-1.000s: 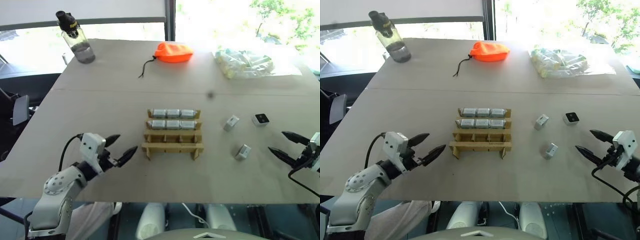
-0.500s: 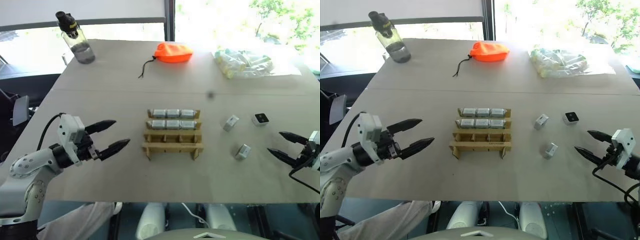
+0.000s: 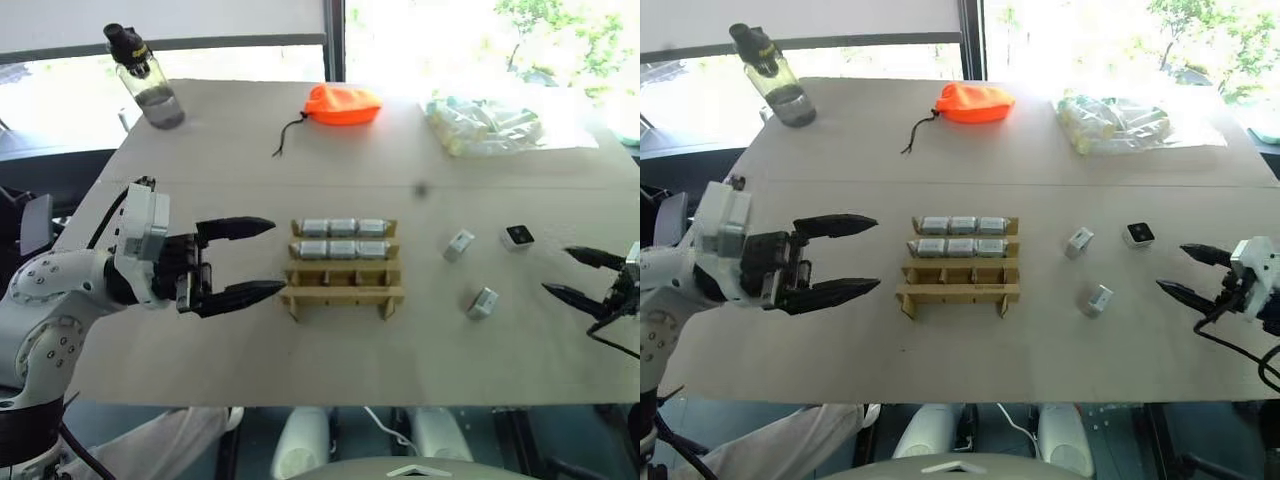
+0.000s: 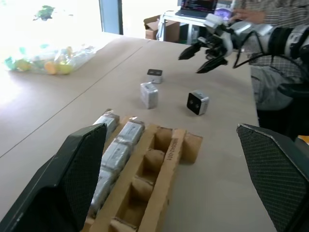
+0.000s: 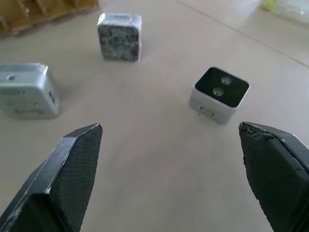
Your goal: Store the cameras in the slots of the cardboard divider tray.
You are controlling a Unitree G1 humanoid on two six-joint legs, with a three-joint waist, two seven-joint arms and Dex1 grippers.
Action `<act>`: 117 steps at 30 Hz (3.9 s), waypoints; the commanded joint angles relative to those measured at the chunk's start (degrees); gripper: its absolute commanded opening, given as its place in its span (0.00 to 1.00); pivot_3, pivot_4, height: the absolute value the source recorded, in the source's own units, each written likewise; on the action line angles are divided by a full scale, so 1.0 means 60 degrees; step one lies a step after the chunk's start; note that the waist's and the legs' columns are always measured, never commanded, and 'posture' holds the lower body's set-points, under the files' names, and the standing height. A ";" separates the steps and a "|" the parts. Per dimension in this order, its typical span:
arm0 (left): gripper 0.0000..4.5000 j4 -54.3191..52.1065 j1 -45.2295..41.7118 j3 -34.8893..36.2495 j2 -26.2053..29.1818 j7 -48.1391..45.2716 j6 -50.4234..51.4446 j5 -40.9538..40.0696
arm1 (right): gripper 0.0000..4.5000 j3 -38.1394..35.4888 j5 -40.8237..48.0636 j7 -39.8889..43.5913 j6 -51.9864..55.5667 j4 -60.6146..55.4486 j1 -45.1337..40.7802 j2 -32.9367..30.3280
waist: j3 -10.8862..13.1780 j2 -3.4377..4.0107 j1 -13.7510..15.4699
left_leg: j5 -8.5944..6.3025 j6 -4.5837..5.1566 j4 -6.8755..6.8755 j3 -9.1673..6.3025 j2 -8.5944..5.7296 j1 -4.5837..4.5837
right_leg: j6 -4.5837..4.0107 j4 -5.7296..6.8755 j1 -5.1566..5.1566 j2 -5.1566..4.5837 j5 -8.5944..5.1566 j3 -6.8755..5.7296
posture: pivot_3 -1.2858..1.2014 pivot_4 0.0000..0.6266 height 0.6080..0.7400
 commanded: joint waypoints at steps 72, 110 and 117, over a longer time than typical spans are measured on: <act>1.00 0.3944 -0.6025 -0.4699 -0.3046 -0.0274 0.1773 0.2575 | 0.41 0.6386 -0.6015 -0.3750 -0.7554 -0.2181 -0.6168 0.1947 | 0.0062 -0.0013 -0.0171 | 0.0009 -0.0021 0.0028 0.0014 -0.0003 -0.0042 | 0.0005 0.0027 -0.0047 0.0006 0.0003 -0.0002 | 0.52 0.24 0.89; 0.16 0.2942 -0.4422 -0.3585 -0.1013 -0.1240 0.0496 0.3120 | 1.00 0.2892 0.3001 -0.1051 0.2461 -0.5920 -0.0762 -0.1712 | 0.0063 -0.0014 0.0026 | 0.0005 -0.0014 0.0023 -0.0031 -0.0012 -0.0066 | 0.0001 0.0015 -0.0044 -0.0027 0.0004 -0.0035 | 0.52 0.24 0.89; 0.16 0.2290 -0.3338 -0.3797 -0.0908 -0.1444 -0.0551 0.3580 | 1.00 0.0130 0.4184 0.0742 0.3280 -0.4460 0.2132 -0.1409 | 0.0063 -0.0016 0.0122 | -0.0001 -0.0003 0.0029 -0.0056 -0.0011 -0.0024 | 0.0001 0.0010 0.0015 -0.0017 0.0000 -0.0037 | 0.52 0.24 0.89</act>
